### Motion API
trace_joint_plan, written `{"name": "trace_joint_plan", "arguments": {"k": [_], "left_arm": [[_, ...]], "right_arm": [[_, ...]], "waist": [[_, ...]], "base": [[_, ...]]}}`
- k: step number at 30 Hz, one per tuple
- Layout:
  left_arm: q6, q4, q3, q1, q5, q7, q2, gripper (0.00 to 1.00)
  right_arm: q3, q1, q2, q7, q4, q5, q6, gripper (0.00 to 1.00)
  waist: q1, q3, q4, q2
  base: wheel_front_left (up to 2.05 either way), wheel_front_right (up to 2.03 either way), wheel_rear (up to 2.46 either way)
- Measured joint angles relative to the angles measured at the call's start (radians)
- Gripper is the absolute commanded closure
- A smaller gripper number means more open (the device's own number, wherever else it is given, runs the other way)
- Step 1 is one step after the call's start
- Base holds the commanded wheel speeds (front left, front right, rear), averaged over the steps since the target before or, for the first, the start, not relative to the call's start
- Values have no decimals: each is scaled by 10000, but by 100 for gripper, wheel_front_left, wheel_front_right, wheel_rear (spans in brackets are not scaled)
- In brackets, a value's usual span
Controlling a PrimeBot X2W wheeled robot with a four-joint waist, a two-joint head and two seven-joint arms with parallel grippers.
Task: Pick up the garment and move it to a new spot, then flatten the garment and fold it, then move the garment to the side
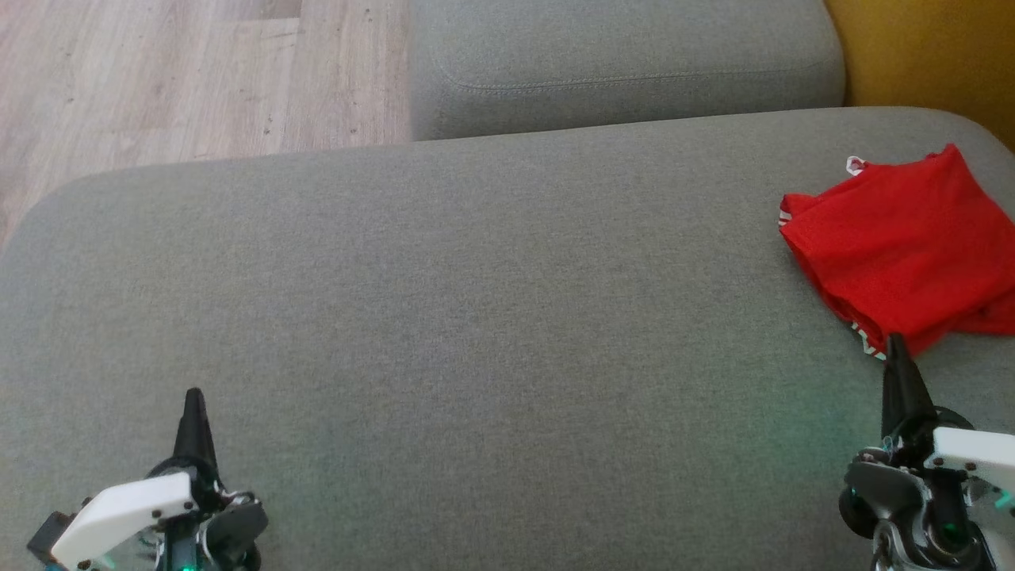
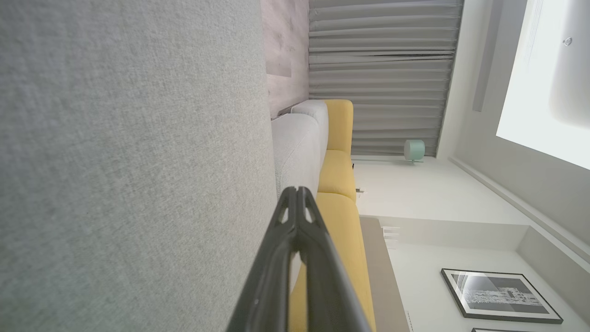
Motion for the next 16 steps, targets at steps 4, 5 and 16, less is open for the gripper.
{"name": "trace_joint_plan", "arguments": {"k": [4, 5, 16], "left_arm": [[0, 0, 10, 0, 8, 10, -6, 100], [0, 0, 13, 0, 17, 10, -8, 100], [0, 0, 50, 0, 17, 40, -21, 100]], "right_arm": [[-8, 0, 6, 0, 2, -2, 0, 100], [-10, 0, 8, 0, 2, -2, 0, 100], [-40, 0, 23, 2, 2, -4, 0, 100]], "waist": [[0, 0, 0, 0], [0, 0, 0, 0], [0, 0, 0, 0]], "base": [[0, 0, 0], [0, 0, 0], [0, 0, 0]]}}
